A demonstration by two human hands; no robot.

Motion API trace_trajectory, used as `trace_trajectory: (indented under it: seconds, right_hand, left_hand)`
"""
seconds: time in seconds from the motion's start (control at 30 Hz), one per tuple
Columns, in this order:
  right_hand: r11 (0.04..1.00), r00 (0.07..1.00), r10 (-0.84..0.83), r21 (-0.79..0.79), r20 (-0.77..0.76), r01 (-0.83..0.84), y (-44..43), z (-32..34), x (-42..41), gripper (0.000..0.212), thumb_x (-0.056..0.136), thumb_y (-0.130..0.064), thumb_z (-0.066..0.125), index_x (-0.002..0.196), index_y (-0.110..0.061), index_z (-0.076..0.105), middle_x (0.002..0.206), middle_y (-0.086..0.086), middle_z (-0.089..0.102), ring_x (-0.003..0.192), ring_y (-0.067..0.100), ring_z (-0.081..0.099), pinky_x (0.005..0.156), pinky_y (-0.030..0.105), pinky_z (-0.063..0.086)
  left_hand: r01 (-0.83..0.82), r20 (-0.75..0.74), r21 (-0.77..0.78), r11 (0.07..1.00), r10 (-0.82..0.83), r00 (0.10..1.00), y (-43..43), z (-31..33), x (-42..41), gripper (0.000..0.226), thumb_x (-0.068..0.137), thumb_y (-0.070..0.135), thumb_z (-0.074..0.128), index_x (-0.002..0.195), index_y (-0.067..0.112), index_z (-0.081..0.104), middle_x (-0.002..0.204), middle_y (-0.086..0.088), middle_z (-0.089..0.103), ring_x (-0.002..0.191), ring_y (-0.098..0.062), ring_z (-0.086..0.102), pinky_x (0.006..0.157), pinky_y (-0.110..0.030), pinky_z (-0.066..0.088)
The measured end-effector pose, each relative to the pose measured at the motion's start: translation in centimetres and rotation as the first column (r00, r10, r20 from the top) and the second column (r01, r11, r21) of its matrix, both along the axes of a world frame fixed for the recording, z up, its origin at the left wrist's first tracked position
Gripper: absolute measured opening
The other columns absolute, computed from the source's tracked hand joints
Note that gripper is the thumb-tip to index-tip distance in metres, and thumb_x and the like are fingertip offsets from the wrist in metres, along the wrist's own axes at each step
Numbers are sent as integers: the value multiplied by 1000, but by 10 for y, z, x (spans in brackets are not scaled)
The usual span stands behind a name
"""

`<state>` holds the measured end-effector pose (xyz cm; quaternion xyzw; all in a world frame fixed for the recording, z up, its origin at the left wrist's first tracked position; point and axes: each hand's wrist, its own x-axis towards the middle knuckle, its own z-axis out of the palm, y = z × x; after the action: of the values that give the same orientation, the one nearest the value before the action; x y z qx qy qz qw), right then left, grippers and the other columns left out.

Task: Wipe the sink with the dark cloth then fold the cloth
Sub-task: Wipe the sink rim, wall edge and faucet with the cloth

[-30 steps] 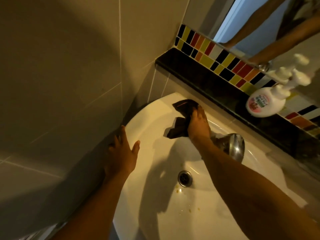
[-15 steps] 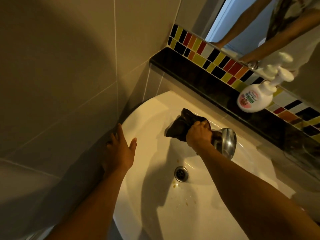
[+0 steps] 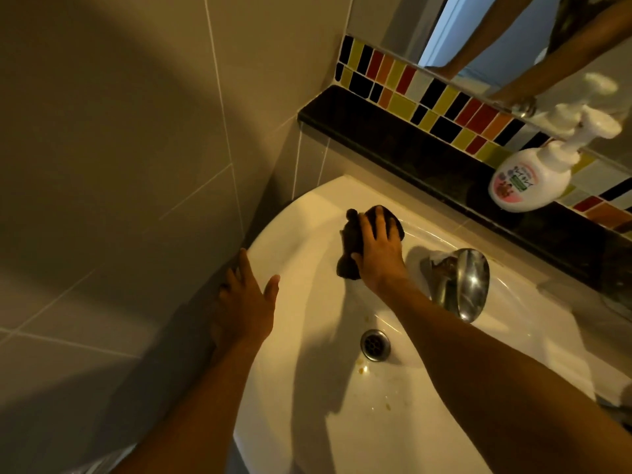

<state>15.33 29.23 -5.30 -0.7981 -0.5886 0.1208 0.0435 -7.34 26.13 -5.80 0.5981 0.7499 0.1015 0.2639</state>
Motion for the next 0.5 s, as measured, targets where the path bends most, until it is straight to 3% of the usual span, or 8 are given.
trace_trajectory:
  seconds: [0.2, 0.3, 0.33, 0.4, 0.5]
  right_hand:
    - [999, 999, -17, -31, -31, 16, -11, 12, 2, 81, 81, -12, 70, 147, -19, 25, 158, 8, 20, 143, 33, 23, 116, 49, 22]
    - [978, 943, -186, 44, -276, 206, 0, 27, 6, 58, 83, -15, 67, 135, -17, 40, 138, 14, 44, 121, 32, 49, 105, 50, 43]
    - [955, 924, -204, 144, -324, 261, 4, 31, 7, 55, 85, -13, 64, 135, -15, 41, 137, 15, 44, 121, 33, 48, 105, 50, 43]
    - [907, 935, -225, 292, -273, 304, 10, 35, 11, 62, 84, -9, 63, 140, -12, 37, 148, 14, 33, 136, 34, 32, 115, 51, 29]
    - [890, 886, -363, 173, -289, 421, 19, 25, 15, 79, 80, -4, 67, 147, -14, 27, 158, 10, 16, 147, 31, 10, 120, 52, 12]
  left_hand:
    - [5, 0, 7, 1000, -5, 1000, -1, 1, 0, 81, 89, 59, 41, 151, 21, 5, 150, -17, 28, 128, -43, 38, 99, -56, 40]
    - [-2, 27, 0, 1000, 2, 1000, 1, 2, 2, 80, 90, 56, 43, 151, 22, 5, 151, -17, 27, 129, -43, 36, 101, -57, 39]
    - [-2, 27, -1, 1000, 2, 1000, 1, 3, 2, 80, 90, 56, 43, 151, 21, 5, 151, -18, 27, 129, -43, 37, 101, -57, 38]
    - [1, 21, 4, 1000, -1, 1000, 1, 2, 3, 80, 90, 56, 43, 151, 21, 5, 150, -18, 28, 128, -42, 38, 100, -56, 39]
    - [0, -7, 32, 999, 1, 1000, -1, 2, 2, 80, 89, 58, 42, 151, 20, 8, 148, -18, 32, 125, -40, 43, 98, -53, 42]
